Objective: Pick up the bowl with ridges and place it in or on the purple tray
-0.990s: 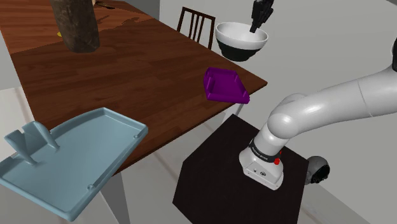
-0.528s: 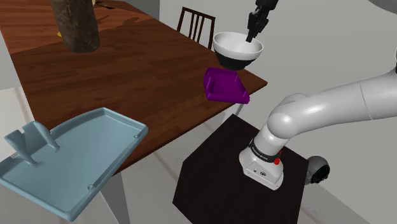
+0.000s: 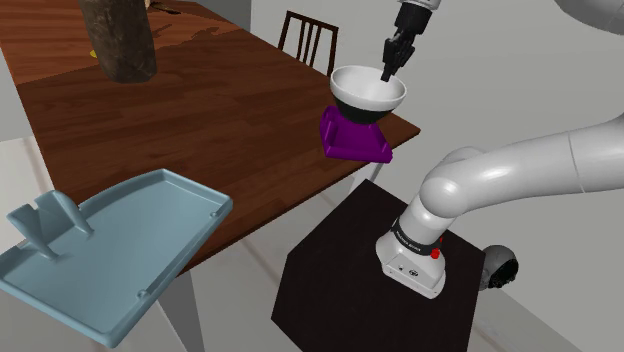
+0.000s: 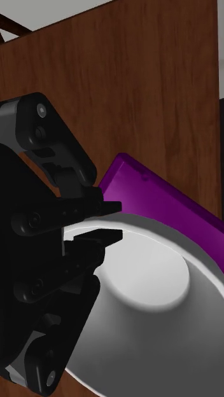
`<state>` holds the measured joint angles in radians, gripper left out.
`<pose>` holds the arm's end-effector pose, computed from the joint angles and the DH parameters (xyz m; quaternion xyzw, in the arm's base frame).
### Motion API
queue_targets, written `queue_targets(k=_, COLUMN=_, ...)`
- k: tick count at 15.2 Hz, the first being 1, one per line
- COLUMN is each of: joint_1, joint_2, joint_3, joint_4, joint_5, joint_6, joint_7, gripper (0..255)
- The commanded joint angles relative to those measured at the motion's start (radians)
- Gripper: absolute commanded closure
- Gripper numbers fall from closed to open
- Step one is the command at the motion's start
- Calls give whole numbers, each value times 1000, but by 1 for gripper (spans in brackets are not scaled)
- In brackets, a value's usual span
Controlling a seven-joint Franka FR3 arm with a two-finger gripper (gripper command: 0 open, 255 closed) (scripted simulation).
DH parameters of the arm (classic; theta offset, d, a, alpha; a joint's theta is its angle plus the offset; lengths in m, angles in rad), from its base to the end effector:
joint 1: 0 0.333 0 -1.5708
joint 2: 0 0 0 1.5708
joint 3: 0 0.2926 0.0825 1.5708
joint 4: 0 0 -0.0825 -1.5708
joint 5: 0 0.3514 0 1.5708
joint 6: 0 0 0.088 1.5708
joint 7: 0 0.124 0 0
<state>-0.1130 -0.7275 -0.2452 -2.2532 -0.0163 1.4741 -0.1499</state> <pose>0.2744 -0.1267 0.5683 -0.9942 0.0714 0.0163 0.0784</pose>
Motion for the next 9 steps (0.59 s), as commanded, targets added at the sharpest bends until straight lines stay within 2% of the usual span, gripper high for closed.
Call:
queue_targets(k=1, joint_1=-1, joint_2=-1, joint_3=-3, joint_4=-13, joint_5=-2, joint_6=13, joint_7=-3, gripper=255)
queue_targets(k=7, joint_1=-1, joint_2=-1, joint_3=-3, joint_4=-13, joint_5=-2, joint_6=13, joint_7=-3, gripper=255)
queue_targets(k=8, joint_1=-1, joint_2=-1, joint_3=-3, joint_4=-13, joint_5=-2, joint_6=13, joint_7=-3, gripper=0)
queue_targets(k=9, joint_1=-1, joint_2=-1, joint_3=-3, joint_4=-13, joint_5=-2, joint_6=13, joint_7=-3, gripper=0)
